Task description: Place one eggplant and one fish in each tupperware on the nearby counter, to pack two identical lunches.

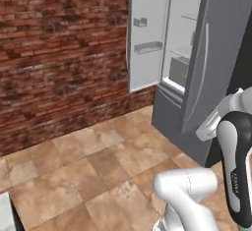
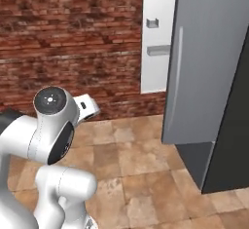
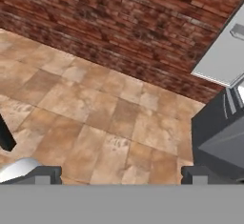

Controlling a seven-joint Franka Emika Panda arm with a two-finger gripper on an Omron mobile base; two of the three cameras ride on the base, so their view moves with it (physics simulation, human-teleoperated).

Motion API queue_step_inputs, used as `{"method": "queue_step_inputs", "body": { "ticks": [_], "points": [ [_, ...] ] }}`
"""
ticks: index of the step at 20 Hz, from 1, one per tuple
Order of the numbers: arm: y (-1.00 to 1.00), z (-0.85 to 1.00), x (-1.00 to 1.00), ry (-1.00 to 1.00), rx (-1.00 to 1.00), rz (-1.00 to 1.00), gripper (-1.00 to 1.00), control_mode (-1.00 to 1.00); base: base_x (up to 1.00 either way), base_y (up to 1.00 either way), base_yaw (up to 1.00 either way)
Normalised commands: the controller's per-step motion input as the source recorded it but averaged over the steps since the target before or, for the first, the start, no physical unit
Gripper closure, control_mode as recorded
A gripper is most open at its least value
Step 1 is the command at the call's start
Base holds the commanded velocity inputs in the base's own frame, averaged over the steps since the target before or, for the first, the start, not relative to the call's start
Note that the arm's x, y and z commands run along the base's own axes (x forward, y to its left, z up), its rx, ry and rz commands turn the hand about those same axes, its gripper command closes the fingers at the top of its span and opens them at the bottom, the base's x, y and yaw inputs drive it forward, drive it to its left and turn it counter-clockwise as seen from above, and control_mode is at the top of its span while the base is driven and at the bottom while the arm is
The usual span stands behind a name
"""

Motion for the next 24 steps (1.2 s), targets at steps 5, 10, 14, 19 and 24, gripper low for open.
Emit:
{"method": "queue_step_inputs", "body": {
  "ticks": [5, 10, 14, 19, 24],
  "points": [
    [0.0, 0.0, 0.0, 0.0, 0.0, 0.0, -1.0, 1.0, 1.0, 0.0, 0.22],
    [0.0, 0.0, 0.0, 0.0, 0.0, 0.0, -1.0, 1.0, 1.0, 0.02, -0.2],
    [0.0, 0.0, 0.0, 0.0, 0.0, 0.0, -1.0, 1.0, 1.0, 0.12, -0.47],
    [0.0, 0.0, 0.0, 0.0, 0.0, 0.0, -1.0, 1.0, 1.0, 0.37, -0.56],
    [0.0, 0.0, 0.0, 0.0, 0.0, 0.0, -1.0, 1.0, 1.0, 0.35, -0.58]
  ]
}}
